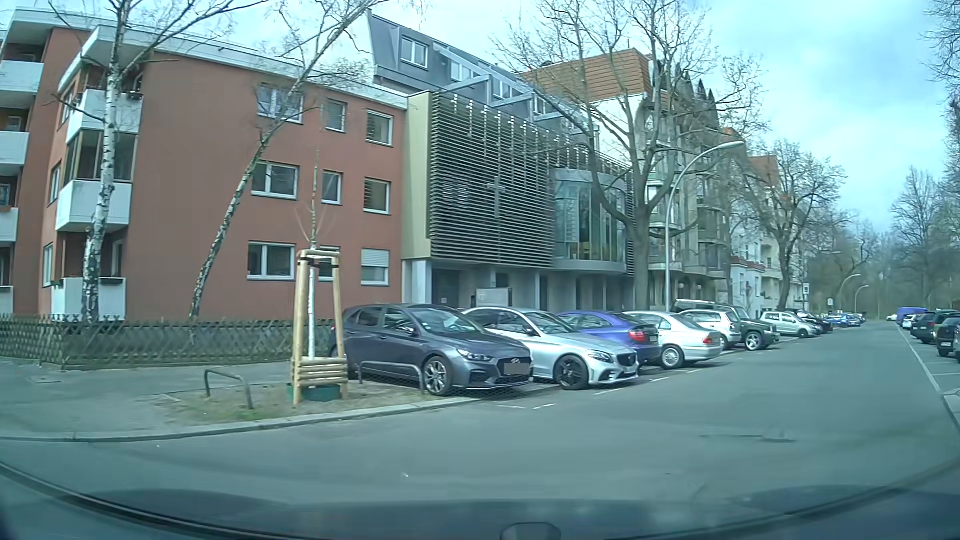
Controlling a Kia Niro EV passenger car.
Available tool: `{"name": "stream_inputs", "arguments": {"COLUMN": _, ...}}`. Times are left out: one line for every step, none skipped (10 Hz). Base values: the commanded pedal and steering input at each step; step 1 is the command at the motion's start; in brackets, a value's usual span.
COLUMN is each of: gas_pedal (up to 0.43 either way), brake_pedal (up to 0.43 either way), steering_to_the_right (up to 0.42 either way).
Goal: Follow the waypoints while adhering to traffic rules and regulations
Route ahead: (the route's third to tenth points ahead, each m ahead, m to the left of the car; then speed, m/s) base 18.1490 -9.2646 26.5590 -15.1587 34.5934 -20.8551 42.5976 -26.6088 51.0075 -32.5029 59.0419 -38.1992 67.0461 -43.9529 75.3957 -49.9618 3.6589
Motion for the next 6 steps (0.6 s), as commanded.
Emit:
{"name": "stream_inputs", "arguments": {"gas_pedal": 0.15, "brake_pedal": 0.0, "steering_to_the_right": 0.477}}
{"name": "stream_inputs", "arguments": {"gas_pedal": 0.15, "brake_pedal": 0.0, "steering_to_the_right": 0.472}}
{"name": "stream_inputs", "arguments": {"gas_pedal": 0.15, "brake_pedal": 0.0, "steering_to_the_right": 0.465}}
{"name": "stream_inputs", "arguments": {"gas_pedal": 0.15, "brake_pedal": 0.0, "steering_to_the_right": 0.456}}
{"name": "stream_inputs", "arguments": {"gas_pedal": 0.15, "brake_pedal": 0.0, "steering_to_the_right": 0.445}}
{"name": "stream_inputs", "arguments": {"gas_pedal": 0.15, "brake_pedal": 0.0, "steering_to_the_right": 0.434}}
